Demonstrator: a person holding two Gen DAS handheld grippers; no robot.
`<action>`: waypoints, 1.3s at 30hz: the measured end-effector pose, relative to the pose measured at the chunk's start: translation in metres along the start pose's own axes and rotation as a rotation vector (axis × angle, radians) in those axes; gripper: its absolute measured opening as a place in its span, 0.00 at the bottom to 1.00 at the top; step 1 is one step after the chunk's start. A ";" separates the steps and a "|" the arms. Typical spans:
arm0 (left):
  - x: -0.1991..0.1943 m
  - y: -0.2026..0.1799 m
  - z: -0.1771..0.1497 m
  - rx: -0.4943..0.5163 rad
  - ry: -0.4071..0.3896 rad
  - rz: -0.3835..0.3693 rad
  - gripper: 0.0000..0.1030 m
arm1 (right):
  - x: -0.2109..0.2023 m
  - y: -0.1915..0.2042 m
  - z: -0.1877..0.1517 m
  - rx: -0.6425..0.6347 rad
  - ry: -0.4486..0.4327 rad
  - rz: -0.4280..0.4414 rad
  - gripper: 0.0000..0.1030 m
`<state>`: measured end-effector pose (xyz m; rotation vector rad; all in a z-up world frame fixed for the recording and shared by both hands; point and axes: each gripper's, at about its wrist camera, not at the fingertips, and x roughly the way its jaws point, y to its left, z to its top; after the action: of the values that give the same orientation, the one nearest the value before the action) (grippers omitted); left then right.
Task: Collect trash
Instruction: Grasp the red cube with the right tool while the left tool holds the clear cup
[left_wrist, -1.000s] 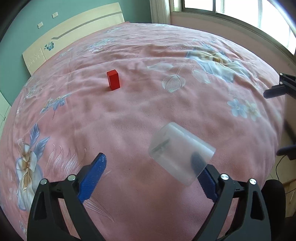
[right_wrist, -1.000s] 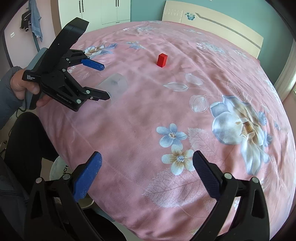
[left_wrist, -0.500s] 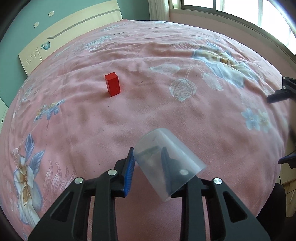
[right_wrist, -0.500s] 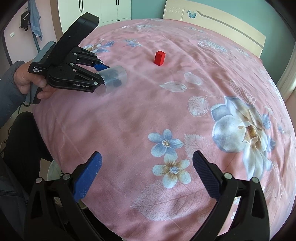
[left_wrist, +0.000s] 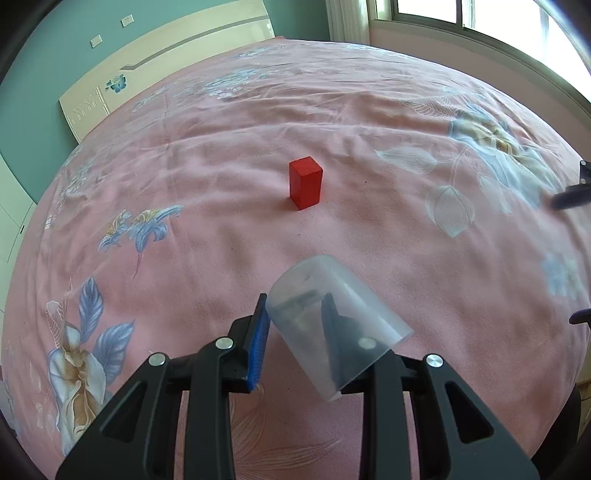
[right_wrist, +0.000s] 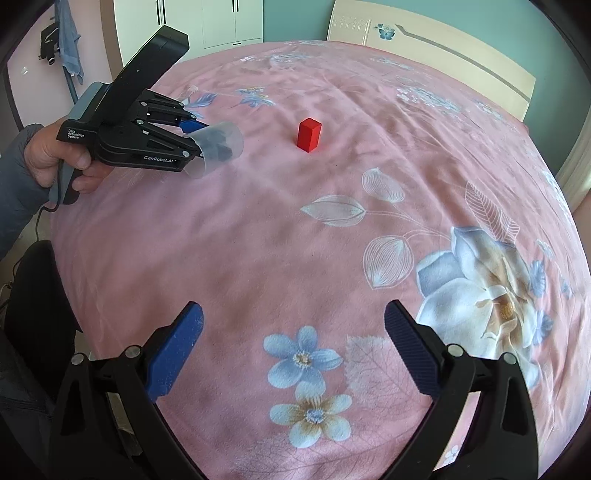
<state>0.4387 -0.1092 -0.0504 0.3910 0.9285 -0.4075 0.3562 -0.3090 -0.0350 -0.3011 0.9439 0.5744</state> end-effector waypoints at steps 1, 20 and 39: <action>0.002 0.003 0.001 0.000 0.004 0.005 0.30 | 0.004 -0.002 0.004 -0.003 0.003 -0.005 0.94; 0.030 0.062 0.020 -0.046 0.015 0.039 0.30 | 0.093 -0.037 0.122 -0.009 0.021 0.084 0.94; 0.057 0.088 0.046 -0.045 0.007 0.018 0.30 | 0.157 -0.023 0.172 -0.103 0.059 0.122 0.51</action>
<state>0.5449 -0.0662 -0.0599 0.3596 0.9392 -0.3686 0.5569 -0.1930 -0.0684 -0.3556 0.9960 0.7309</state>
